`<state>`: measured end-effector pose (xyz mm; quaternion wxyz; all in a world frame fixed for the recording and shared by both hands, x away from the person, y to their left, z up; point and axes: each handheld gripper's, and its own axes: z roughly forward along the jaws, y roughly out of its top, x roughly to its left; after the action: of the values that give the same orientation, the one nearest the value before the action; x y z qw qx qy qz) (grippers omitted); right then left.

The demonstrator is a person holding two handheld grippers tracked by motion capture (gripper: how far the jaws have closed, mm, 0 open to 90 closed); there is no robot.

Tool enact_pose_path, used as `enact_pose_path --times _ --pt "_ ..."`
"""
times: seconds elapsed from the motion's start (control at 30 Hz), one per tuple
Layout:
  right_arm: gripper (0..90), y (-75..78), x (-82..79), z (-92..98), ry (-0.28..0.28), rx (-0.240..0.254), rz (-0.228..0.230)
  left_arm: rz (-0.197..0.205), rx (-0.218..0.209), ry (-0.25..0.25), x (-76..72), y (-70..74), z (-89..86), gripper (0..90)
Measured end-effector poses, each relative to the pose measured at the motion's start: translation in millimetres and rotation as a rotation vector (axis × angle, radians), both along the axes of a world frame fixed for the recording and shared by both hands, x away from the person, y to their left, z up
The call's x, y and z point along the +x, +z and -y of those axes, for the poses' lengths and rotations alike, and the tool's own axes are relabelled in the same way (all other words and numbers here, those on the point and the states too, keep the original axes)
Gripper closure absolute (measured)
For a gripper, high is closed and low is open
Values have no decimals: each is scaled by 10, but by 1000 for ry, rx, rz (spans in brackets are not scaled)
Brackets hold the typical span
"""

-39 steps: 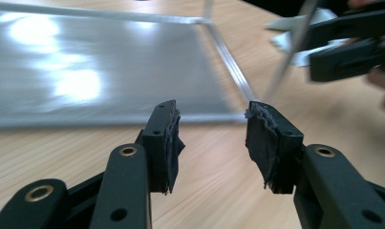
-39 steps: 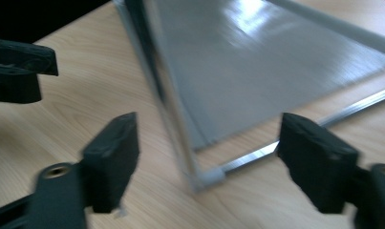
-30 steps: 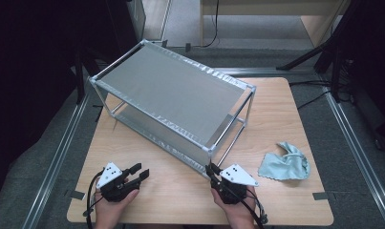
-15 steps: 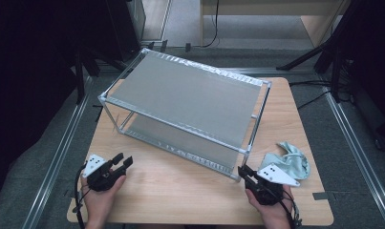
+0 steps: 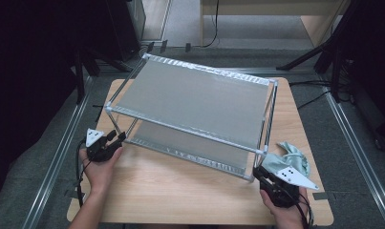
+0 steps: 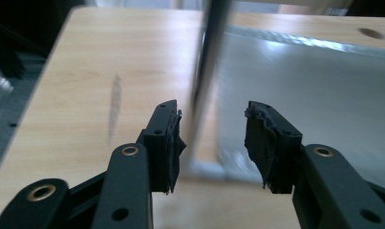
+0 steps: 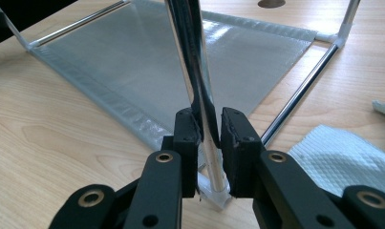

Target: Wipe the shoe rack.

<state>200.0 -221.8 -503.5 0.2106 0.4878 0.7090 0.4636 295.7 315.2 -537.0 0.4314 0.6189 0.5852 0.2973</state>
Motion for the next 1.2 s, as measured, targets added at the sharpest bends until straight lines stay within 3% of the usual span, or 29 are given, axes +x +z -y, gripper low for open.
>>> enact_pose_path --times 0.13,0.17,0.2,0.23,0.33,0.4,0.7,0.97,1.07,1.2 --pt "769 0 -20 37 -2 5 -4 -1 -11 18 132 11 0 652" --pt "769 0 -22 47 -2 6 -4 0 3 2 164 24 15 652" --pt "768 1 -22 53 0 10 -6 -3 30 -17 179 38 42 728" --pt "768 2 -20 49 -3 10 -6 -4 41 -11 173 47 60 776" --pt "769 9 -1 42 -25 4 -7 -17 20 -22 100 54 43 784" --pt "768 14 33 49 -48 5 -7 -8 37 -36 0 46 35 788" --pt "772 67 332 95 -109 5 -29 -37 16 -67 -592 78 13 788" --pt "782 107 756 277 -164 4 -29 -44 8 -131 -1086 89 312 789" --pt "784 82 847 348 -181 8 -27 -41 2 -161 -1245 64 414 787" --pt "789 74 909 398 -191 0 -9 -33 30 -229 -1393 66 496 790"
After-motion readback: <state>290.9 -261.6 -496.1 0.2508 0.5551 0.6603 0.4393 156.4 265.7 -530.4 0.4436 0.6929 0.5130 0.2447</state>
